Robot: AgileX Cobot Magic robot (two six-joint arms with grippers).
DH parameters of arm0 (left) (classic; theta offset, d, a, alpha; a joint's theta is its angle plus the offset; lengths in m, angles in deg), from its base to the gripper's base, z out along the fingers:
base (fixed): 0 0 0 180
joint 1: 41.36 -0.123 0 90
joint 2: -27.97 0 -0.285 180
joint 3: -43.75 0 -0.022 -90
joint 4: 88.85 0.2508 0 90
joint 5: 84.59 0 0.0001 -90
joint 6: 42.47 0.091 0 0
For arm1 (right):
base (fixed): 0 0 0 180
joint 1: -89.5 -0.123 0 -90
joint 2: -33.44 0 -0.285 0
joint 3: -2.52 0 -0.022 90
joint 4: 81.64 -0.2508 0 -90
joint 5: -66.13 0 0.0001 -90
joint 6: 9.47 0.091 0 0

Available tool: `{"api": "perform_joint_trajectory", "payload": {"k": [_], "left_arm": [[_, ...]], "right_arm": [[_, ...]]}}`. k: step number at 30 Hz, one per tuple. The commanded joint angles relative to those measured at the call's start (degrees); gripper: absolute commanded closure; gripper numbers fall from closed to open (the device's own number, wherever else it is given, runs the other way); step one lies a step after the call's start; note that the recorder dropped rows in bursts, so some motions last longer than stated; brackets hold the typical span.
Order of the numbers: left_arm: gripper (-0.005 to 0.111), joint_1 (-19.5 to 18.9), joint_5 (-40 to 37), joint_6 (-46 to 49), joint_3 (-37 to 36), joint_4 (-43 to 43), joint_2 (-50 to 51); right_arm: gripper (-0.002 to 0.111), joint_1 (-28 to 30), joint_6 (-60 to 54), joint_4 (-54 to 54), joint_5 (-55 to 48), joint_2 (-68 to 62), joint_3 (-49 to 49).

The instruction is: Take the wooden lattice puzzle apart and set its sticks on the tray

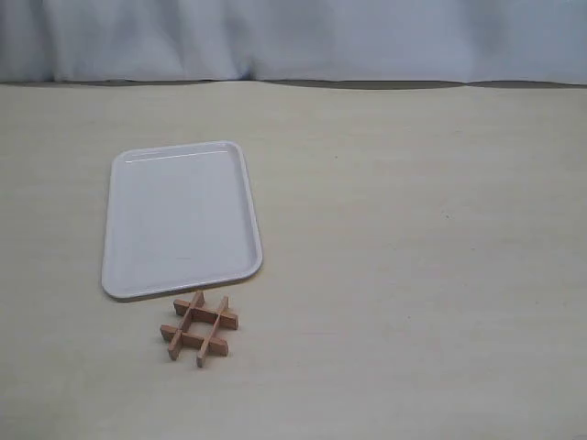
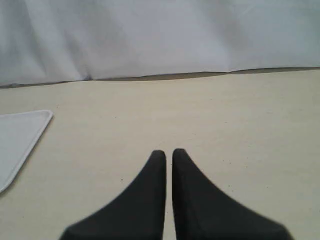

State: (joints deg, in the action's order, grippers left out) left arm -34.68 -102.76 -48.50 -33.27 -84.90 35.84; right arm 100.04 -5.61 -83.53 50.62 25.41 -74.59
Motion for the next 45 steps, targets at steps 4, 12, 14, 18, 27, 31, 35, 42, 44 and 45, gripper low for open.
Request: {"api": "perform_joint_trajectory", "payload": {"k": [4, 12, 14, 18, 27, 31, 35, 42, 44, 45], "left_arm": [[0.107, 0.02, 10.11, -0.11, -0.19, -0.66, -0.08], [0.107, 0.02, 31.48, -0.23, -0.19, -1.60, -0.08], [0.107, 0.02, 34.93, -0.23, -0.19, -1.60, -0.08], [0.107, 0.02, 44.81, -1.09, -0.19, -1.60, -0.08], [0.107, 0.02, 49.85, -27.26, 4.09, 0.19, -0.08], [0.107, 0.02, 36.21, -22.70, 14.11, 4.54, 12.31], [0.107, 0.02, 28.75, -23.53, 19.38, 6.29, 36.07], [0.107, 17.25, -13.02, -14.46, 40.61, 12.32, 68.70], [0.107, 20.88, -21.80, -9.79, 44.94, 9.37, 73.57], [0.107, 22.69, -25.69, -6.95, 46.55, 7.29, 75.90]], "right_arm": [[0.104, 0.00, -0.37, -0.26, 0.21, 0.24, -0.10], [0.104, 0.00, -0.37, -0.26, 0.21, 0.24, -0.10], [0.104, 0.00, -0.37, -0.26, 0.21, 0.24, -0.10], [0.104, 0.00, -0.37, -0.26, 0.21, 0.24, -0.10], [0.104, 0.00, -0.37, -0.26, 0.21, 0.24, -0.10], [0.104, 0.00, -0.27, -0.26, 0.21, 0.24, -0.10], [0.104, 0.00, -0.27, -0.26, 0.21, 0.24, -0.10], [0.104, 0.00, -0.27, -0.26, 0.21, 0.24, -0.10], [0.104, 0.00, -0.27, -0.26, 0.21, 0.24, -0.10], [0.104, 0.00, -0.27, -0.26, 0.21, 0.24, -0.10]]}}
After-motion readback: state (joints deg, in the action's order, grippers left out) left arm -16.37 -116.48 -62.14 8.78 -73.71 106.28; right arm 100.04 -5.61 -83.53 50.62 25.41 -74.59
